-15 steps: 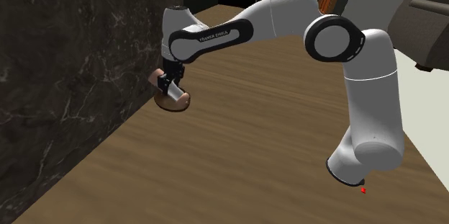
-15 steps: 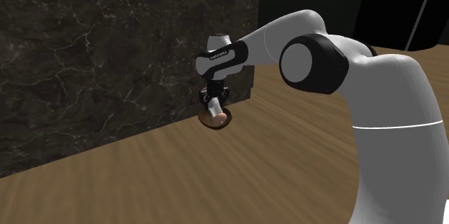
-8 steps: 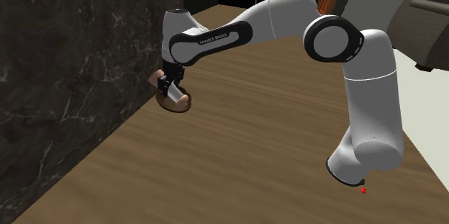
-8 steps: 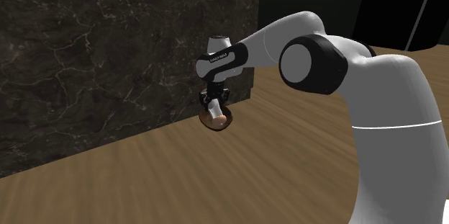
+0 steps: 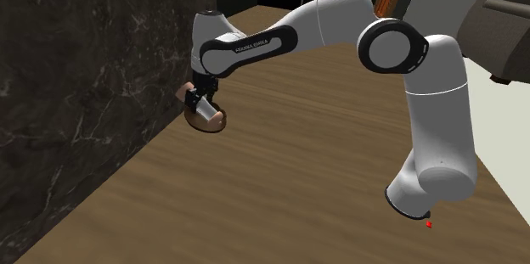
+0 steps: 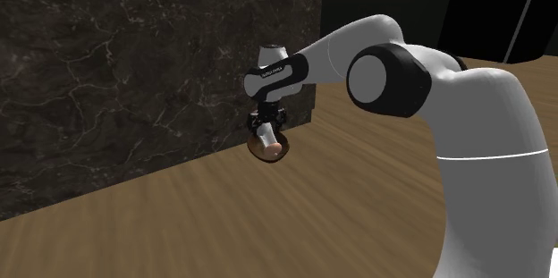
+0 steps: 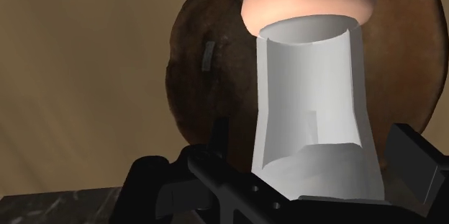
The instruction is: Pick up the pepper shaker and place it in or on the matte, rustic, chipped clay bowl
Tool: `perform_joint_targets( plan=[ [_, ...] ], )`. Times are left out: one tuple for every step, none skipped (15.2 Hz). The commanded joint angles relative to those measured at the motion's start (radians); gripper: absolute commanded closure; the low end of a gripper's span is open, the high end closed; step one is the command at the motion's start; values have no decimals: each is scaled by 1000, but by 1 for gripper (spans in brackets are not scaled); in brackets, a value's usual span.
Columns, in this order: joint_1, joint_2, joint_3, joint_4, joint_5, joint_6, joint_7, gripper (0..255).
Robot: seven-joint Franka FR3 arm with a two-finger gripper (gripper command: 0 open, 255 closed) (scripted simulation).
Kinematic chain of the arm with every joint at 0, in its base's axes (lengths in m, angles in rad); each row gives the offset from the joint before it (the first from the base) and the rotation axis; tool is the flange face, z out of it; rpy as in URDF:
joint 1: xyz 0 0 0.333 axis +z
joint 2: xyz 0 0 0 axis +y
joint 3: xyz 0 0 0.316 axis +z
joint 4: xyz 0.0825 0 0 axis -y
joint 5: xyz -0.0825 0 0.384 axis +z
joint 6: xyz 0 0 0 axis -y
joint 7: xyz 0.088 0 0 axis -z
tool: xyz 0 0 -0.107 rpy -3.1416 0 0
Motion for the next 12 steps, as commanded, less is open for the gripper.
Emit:
perform_joint_targets(
  plan=[
    [-3,-20,3,1,5,-21,-2,0],
    [-5,-38,6,7,10,-44,-5,0],
    [-8,-54,9,15,15,-68,-8,0],
    [-9,-66,10,22,18,-87,-10,0],
    [-9,-66,10,22,18,-87,-10,0],
    [-9,-67,10,22,18,-87,-10,0],
    [-9,-67,10,22,18,-87,-10,0],
    [-9,-67,10,22,18,-87,-10,0],
    [-9,-66,10,22,18,-87,-10,0],
    [-9,-66,10,22,18,-87,-10,0],
    [-9,-66,10,22,18,-87,-10,0],
    [-9,-66,10,22,18,-87,-10,0]
  ],
)
